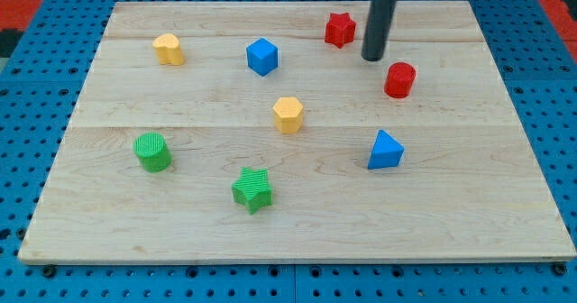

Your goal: Keep the blue cube diagonally above the top right side of the yellow yellow heart

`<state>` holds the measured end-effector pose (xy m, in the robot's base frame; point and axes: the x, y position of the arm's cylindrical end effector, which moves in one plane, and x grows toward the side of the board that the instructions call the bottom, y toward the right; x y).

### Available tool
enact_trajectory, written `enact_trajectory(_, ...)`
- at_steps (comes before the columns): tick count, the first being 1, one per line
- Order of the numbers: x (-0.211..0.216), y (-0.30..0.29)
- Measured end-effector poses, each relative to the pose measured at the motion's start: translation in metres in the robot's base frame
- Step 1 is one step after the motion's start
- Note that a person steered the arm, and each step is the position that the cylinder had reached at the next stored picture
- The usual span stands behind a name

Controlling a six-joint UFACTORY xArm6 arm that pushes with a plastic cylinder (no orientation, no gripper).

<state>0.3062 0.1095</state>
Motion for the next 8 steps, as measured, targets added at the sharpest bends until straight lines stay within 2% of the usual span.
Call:
enact_trajectory(1,0.016,-0.011)
enact_trajectory(2,0.051,-0.045)
enact_trajectory(3,0.014,-0.109)
enact_trajectory(4,0.003,-0.166)
enact_trajectory(5,0.041,-0.132)
enact_trajectory(6,0.032,-0.181)
enact_trajectory(8,-0.027,-0.169)
